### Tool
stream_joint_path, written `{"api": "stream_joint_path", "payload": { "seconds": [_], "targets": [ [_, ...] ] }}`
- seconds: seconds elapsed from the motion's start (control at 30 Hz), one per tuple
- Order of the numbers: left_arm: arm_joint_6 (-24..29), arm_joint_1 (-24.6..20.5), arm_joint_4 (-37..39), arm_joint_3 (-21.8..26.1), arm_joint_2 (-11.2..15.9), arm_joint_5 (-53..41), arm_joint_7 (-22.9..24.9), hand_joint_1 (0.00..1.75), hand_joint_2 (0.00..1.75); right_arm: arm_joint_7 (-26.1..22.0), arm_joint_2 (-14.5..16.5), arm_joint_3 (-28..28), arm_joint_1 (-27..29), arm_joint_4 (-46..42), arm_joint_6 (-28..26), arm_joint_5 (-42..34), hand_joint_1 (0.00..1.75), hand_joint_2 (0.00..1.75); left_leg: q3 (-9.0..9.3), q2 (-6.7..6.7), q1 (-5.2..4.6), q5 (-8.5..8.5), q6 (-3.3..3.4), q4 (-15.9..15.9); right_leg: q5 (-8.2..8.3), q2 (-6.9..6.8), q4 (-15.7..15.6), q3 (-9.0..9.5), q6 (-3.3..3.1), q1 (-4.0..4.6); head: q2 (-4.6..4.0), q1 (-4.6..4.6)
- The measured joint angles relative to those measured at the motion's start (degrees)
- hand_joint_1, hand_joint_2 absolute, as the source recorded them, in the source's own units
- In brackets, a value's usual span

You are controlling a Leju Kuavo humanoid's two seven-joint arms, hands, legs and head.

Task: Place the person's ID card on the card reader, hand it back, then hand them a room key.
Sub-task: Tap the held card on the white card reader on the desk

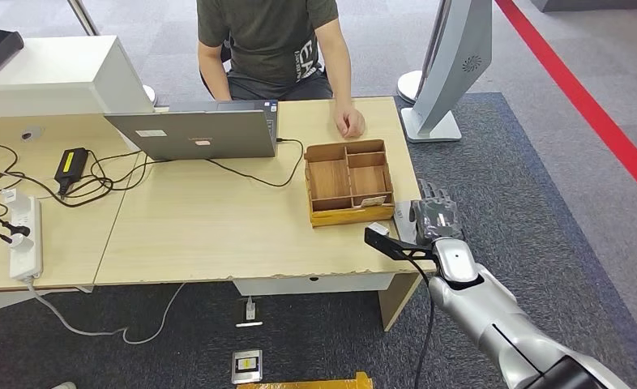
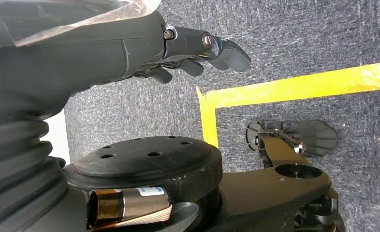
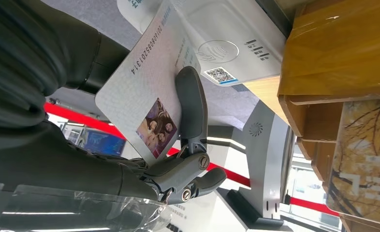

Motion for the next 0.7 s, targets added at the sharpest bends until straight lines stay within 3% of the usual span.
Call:
{"api": "stream_joint_path", "payload": {
  "seconds": [0.27,0.43,0.57,0.7],
  "targets": [
    [-0.07,0.01,0.00,-0.02,0.01,0.07,0.00,0.00,1.75,0.69,-0.02,-0.06,-0.22,-0.40,-0.03,1.23,1.75,1.75,-0.01,0.00,0.00,0.00,0.00,0.00,0.01,0.00,0.01,0.01,0.00,0.00,0.00,0.00],
    [-0.01,0.01,0.00,-0.25,0.01,-0.05,-0.07,0.00,1.75,-0.84,-0.04,-2.54,-1.73,-3.85,-0.68,-7.07,1.75,1.75,-0.01,0.00,0.00,0.01,0.00,0.00,0.01,0.00,0.02,0.01,0.01,0.00,0.00,0.00],
    [-0.40,0.05,0.00,-0.93,0.01,-0.91,-0.95,0.00,0.00,-1.69,0.01,-4.74,-3.75,-7.27,0.08,-9.58,1.75,1.75,-0.01,0.00,0.00,0.01,0.00,0.00,0.01,0.00,0.03,0.00,0.01,0.00,0.00,0.00],
    [-0.51,0.30,0.00,-1.63,-0.03,-1.43,-1.34,0.00,0.00,-2.02,0.43,-5.80,-6.09,-10.16,1.21,-10.20,1.75,1.75,0.00,-0.02,0.00,0.01,-0.01,0.00,0.01,-0.01,0.02,-0.01,0.00,0.01,0.00,-0.01]
  ]
}}
